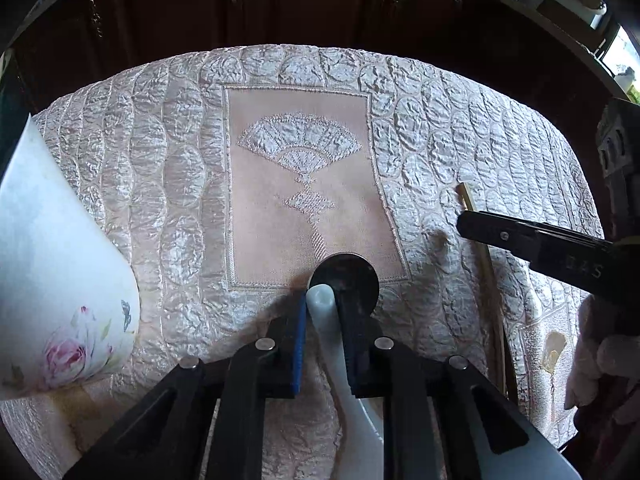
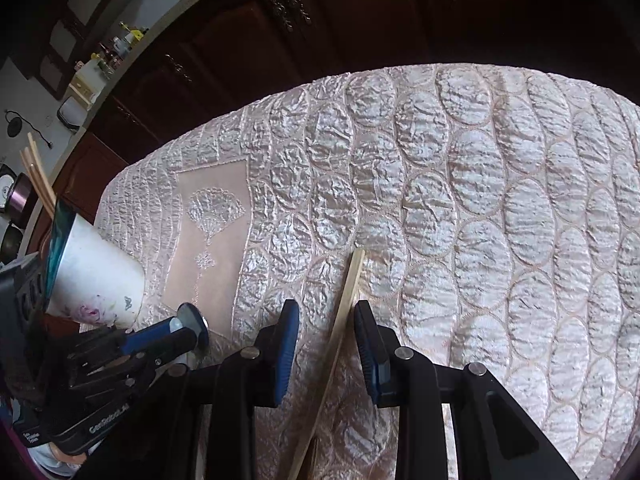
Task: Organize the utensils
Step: 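Grasp the white ceramic spoon with the left tool while the right grasps a chopstick, then lift the white spoon and chopstick and carry both over the floral cup, then lower the white spoon into the cup and open the left tool while the right releases its chopstick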
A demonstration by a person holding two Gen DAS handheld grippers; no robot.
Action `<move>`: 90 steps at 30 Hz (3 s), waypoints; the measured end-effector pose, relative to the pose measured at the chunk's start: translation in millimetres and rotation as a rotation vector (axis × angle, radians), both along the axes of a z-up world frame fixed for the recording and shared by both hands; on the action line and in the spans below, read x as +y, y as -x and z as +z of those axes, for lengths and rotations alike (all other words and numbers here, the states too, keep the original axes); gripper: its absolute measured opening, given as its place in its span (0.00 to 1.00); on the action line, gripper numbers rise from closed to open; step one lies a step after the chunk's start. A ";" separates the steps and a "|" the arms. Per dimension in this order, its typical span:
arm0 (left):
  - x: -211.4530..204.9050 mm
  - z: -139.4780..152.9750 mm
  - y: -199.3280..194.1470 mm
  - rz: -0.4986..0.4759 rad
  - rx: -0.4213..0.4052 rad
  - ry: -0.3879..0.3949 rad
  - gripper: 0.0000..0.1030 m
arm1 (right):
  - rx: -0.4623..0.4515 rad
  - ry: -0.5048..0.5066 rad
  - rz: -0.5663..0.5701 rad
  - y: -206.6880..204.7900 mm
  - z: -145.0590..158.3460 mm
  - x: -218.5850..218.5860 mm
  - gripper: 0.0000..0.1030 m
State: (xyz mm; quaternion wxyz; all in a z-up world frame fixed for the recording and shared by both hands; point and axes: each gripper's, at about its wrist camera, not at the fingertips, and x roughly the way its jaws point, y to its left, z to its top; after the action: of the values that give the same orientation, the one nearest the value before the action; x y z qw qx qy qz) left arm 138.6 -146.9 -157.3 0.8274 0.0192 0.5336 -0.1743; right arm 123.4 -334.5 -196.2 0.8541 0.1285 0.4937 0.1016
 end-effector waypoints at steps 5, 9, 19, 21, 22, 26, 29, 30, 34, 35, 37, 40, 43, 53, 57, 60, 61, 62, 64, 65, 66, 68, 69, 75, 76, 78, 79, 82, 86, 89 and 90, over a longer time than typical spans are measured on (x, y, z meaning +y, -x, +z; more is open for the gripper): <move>11.1 15.0 10.3 -0.002 -0.008 0.033 0.13 | -0.003 0.002 0.010 -8.0 -1.2 4.3 0.10; 16.5 32.7 23.4 -0.004 -0.032 0.056 0.13 | -0.036 -0.001 0.024 1.2 13.7 7.9 0.09; 38.7 78.0 52.0 -0.013 -0.089 0.121 0.12 | -0.158 -0.018 0.049 52.8 66.5 13.7 0.09; 43.2 86.0 61.1 -0.016 -0.102 0.129 0.12 | -0.184 -0.009 0.059 64.5 77.1 15.6 0.09; 46.2 91.0 67.5 -0.018 -0.110 0.133 0.12 | -0.193 0.000 0.065 69.6 81.5 17.0 0.09; 58.5 103.5 83.7 -0.023 -0.132 0.144 0.11 | -0.227 0.023 0.087 92.4 98.3 21.1 0.09; 62.2 110.3 99.9 -0.026 -0.146 0.151 0.11 | -0.247 0.031 0.089 107.1 110.4 18.9 0.09; 64.3 111.3 102.5 -0.026 -0.148 0.152 0.10 | -0.254 0.034 0.087 111.5 113.9 19.4 0.09; 65.9 117.6 110.1 -0.019 -0.161 0.162 0.10 | -0.284 0.042 0.082 124.8 128.8 21.9 0.08; 66.8 120.7 111.5 -0.020 -0.165 0.166 0.10 | -0.291 0.043 0.083 126.1 132.7 21.9 0.08; 69.2 127.7 114.2 -0.022 -0.179 0.171 0.09 | -0.308 0.051 0.082 128.6 139.6 25.5 0.08; 73.5 141.3 117.2 -0.025 -0.197 0.185 0.07 | -0.332 0.054 0.092 131.5 152.2 29.0 0.08; 80.9 157.6 120.0 -0.023 -0.216 0.200 0.07 | -0.357 0.053 0.103 131.0 165.9 33.6 0.08; 117.7 206.7 118.9 0.012 -0.281 0.250 0.07 | -0.434 0.049 0.186 119.1 206.4 71.1 0.08; 142.4 229.4 115.7 0.046 -0.328 0.245 0.07 | -0.467 0.044 0.229 113.3 222.7 91.7 0.08; 161.7 245.7 113.1 0.076 -0.371 0.211 0.07 | -0.497 0.036 0.259 108.4 235.9 107.6 0.08; 165.0 247.6 112.7 0.085 -0.380 0.201 0.07 | -0.508 0.031 0.269 106.6 240.6 113.1 0.08; 171.0 251.2 111.3 0.097 -0.392 0.186 0.07 | -0.514 0.028 0.275 104.7 243.2 117.1 0.08; 181.4 255.6 108.0 0.118 -0.406 0.163 0.07 | -0.526 0.023 0.290 99.9 249.2 127.1 0.08; 185.3 256.4 107.2 0.126 -0.412 0.150 0.07 | -0.531 0.022 0.297 97.5 251.9 132.0 0.08; 188.9 256.5 106.2 0.135 -0.417 0.135 0.07 | -0.535 0.019 0.303 95.1 254.2 136.7 0.08; 193.8 254.4 104.0 0.147 -0.418 0.119 0.07 | -0.540 0.016 0.314 91.9 257.8 143.3 0.08; 195.4 253.4 102.9 0.153 -0.417 0.115 0.07 | -0.541 0.016 0.318 89.4 259.4 147.5 0.08; 203.0 244.8 94.5 0.182 -0.420 0.075 0.07 | -0.540 0.018 0.335 79.3 264.1 162.8 0.08; 204.5 244.0 93.9 0.183 -0.423 0.067 0.07 | -0.541 0.018 0.337 78.2 264.9 164.9 0.08; 206.0 242.7 92.4 0.186 -0.425 0.058 0.07 | -0.542 0.018 0.339 76.7 265.7 167.4 0.08; 207.2 242.2 91.1 0.188 -0.423 0.058 0.07 | -0.542 0.021 0.340 75.5 266.1 169.6 0.08; 210.0 239.5 86.7 0.195 -0.420 0.054 0.07 | -0.536 0.021 0.344 71.6 266.0 173.8 0.08; 213.0 236.0 82.6 0.203 -0.416 0.046 0.07 | -0.536 0.022 0.355 67.4 267.3 179.5 0.08; 214.3 235.0 78.6 0.206 -0.416 0.037 0.07 | -0.542 0.019 0.359 63.8 269.6 183.3 0.08; 214.6 234.9 77.0 0.206 -0.417 0.035 0.07 | -0.545 0.017 0.359 62.7 270.6 184.8 0.08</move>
State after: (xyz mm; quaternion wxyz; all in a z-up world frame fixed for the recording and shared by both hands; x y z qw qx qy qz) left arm 61.6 67.7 77.6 0.9333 -0.0141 0.3472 -0.0906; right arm 60.7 -149.7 74.4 0.9242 0.0001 0.2628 0.2771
